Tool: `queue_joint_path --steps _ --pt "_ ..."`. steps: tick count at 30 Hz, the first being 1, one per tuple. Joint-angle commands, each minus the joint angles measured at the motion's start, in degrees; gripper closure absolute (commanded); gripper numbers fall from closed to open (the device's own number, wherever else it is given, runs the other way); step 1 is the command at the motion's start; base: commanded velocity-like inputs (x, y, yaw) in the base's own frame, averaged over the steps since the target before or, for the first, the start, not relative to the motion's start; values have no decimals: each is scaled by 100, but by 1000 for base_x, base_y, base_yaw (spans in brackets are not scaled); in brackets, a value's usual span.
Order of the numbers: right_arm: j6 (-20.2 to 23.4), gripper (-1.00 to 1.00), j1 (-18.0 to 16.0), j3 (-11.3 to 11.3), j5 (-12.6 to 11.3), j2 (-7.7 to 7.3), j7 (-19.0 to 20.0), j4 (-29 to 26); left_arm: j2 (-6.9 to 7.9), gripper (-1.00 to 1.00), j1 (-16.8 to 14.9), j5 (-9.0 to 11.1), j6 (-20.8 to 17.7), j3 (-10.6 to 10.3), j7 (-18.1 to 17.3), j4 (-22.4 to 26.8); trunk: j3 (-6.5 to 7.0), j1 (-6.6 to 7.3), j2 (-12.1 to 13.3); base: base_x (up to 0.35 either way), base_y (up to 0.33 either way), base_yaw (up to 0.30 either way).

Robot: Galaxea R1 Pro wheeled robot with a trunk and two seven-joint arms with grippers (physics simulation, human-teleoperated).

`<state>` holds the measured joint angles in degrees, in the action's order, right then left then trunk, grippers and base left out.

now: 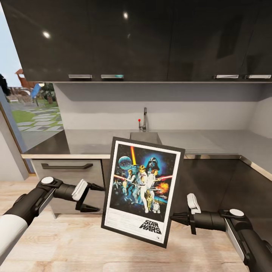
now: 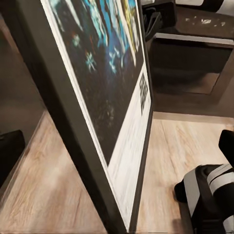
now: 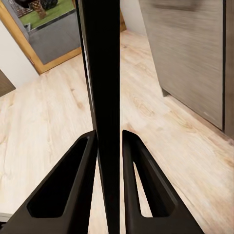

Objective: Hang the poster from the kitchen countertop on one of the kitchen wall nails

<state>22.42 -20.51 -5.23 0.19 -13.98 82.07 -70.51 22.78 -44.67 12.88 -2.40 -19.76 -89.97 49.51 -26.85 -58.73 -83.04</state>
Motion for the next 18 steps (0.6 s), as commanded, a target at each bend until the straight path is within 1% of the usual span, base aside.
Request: queue_joint_path --steps 1,4,5,6,7,8,9,10,11,13,16,17,18 --pt "80 100 -5 -5 -2 0 37 -4 80 -100 -7 68 -25 -4 -3 -14 -7 0 -4 0 0 0" --pt "79 100 -4 -5 -2 0 37 -5 198 -100 -7 234 -18 28 -3 -53 -7 0 -4 0 0 0" --pt "79 100 -5 -6 -2 0 37 -6 271 -100 -7 411 -9 40 -3 -135 -7 0 -4 0 0 0" --pt "78 100 -5 -6 -2 0 37 -6 302 -100 -7 505 -3 44 -3 -187 -7 0 -4 0 0 0" --pt "78 100 -5 -7 -2 0 37 -6 363 -100 -7 668 12 50 -3 -325 -7 0 -4 0 0 0" --pt "78 100 -6 -6 -2 0 38 -7 411 -100 -7 777 28 53 -3 -509 -7 0 -4 0 0 0" --pt "78 100 -6 -7 -3 0 40 -7 430 -100 -7 818 40 56 -3 -620 -7 0 -4 0 0 0" --pt "78 100 -6 -11 -10 0 39 -7 462 -100 -7 878 111 59 -3 -900 -7 0 -4 0 0 0" --pt "78 100 -4 -13 -15 -1 38 -7 473 -100 -7 903 186 61 -3 -1065 -7 0 -4 0 0 0" --pt "32 100 2 -23 -31 -5 41 -7 499 -100 -7 996 723 65 -3 -1835 -7 0 -4 0 0 0" --pt "-92 100 11 -30 -41 -10 43 -1 508 -100 -7 1170 1168 67 -3 -2513 -7 0 -4 0 0 0" --pt "-169 100 18 -33 -46 -14 44 3 510 -100 -7 1383 1439 66 -3 -3040 -7 0 -4 0 0 0" --pt "-219 100 22 -39 -46 -18 44 6 509 -100 -5 1660 1730 64 -3 -3598 -7 0 -4 0 0 0"
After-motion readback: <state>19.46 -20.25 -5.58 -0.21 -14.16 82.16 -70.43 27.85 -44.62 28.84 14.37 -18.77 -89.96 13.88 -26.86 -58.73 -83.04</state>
